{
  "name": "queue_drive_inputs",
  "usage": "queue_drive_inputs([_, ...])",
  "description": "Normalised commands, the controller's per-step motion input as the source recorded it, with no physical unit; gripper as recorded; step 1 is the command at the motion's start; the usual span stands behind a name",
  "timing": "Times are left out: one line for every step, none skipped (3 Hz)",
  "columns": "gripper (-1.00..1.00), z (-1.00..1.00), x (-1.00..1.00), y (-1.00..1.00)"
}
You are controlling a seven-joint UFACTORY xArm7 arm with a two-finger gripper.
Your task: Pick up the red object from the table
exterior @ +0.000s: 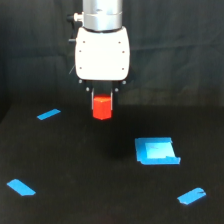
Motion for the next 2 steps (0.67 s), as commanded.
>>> queue_drive_inputs([-0.99,0.01,0.05,-0.04])
queue_drive_inputs([-0.98,0.09,0.03,-0.03])
